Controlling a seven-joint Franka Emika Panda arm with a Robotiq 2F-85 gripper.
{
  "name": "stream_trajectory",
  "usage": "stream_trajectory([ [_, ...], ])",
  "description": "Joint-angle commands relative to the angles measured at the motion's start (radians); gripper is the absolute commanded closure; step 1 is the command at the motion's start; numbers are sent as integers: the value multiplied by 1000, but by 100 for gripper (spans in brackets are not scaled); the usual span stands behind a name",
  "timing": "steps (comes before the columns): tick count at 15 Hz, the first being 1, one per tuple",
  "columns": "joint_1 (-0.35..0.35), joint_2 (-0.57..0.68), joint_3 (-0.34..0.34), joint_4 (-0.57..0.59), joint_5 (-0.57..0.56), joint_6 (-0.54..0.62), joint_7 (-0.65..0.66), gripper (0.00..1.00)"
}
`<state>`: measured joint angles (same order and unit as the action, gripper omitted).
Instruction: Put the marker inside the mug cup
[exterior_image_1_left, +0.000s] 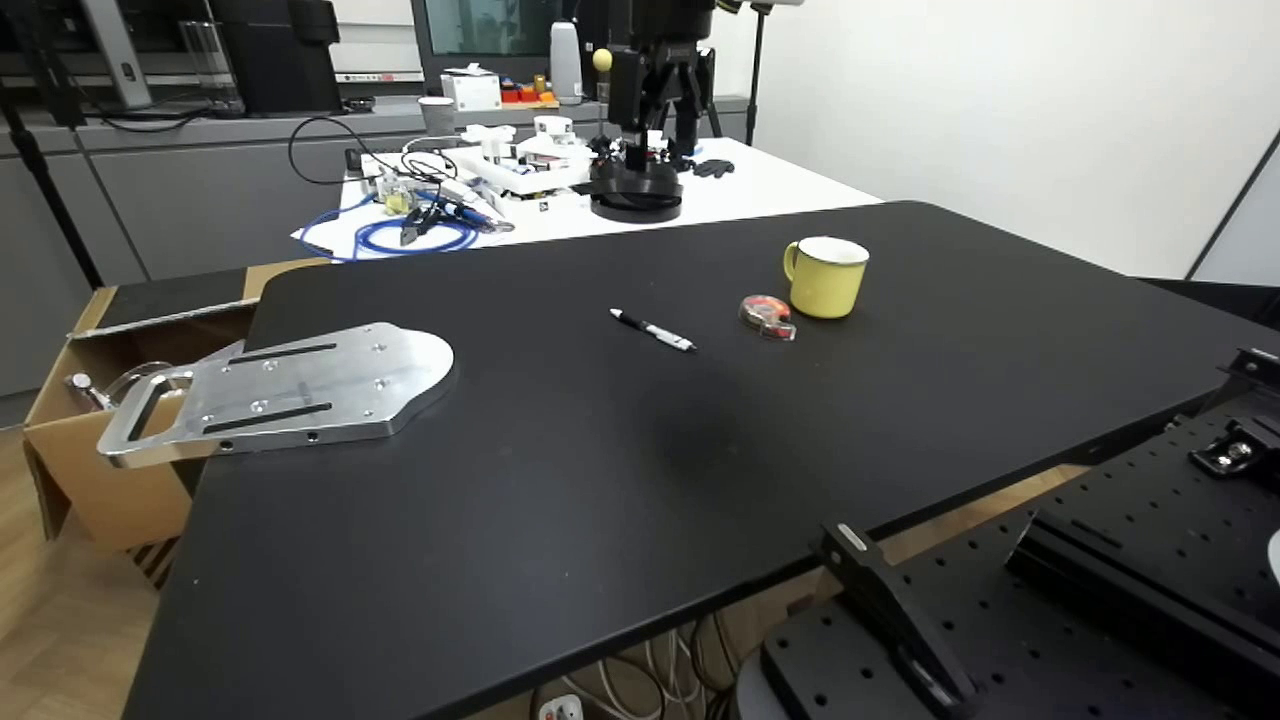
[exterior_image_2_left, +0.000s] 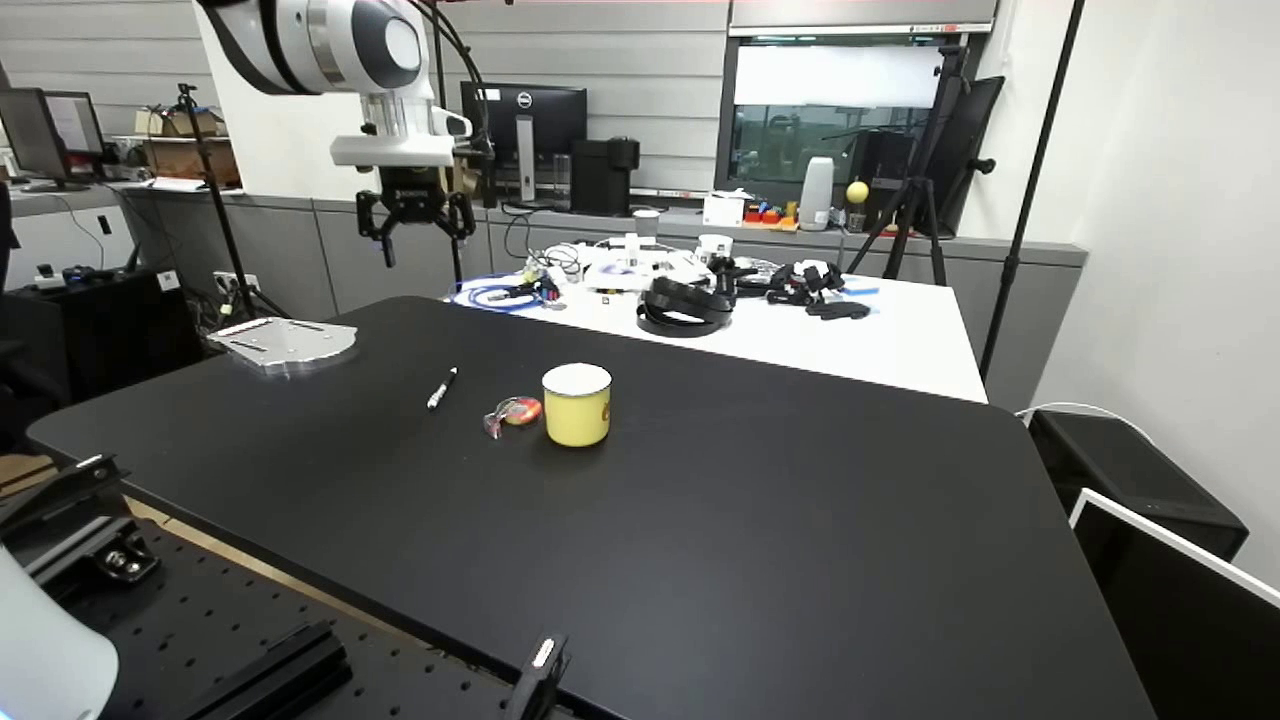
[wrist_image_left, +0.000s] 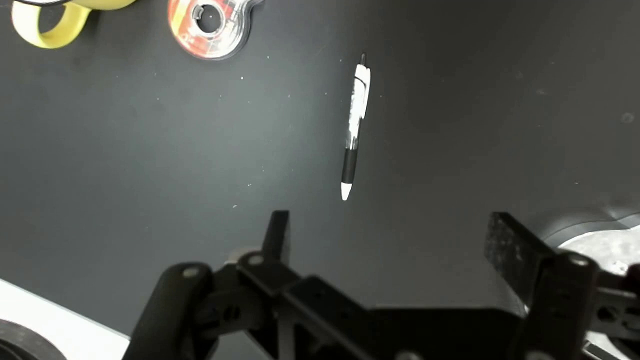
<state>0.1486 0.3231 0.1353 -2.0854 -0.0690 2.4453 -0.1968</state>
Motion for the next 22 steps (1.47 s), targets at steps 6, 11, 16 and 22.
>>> stream_trajectory([
  [6, 41, 220, -53, 132, -87, 83, 131, 0],
  [11, 72, 260, -74, 110, -77, 120, 227, 0],
  [16, 73, 271, -79, 58, -67, 171, 265, 0],
  [22, 73, 290, -93, -5, -65, 238, 276, 0],
])
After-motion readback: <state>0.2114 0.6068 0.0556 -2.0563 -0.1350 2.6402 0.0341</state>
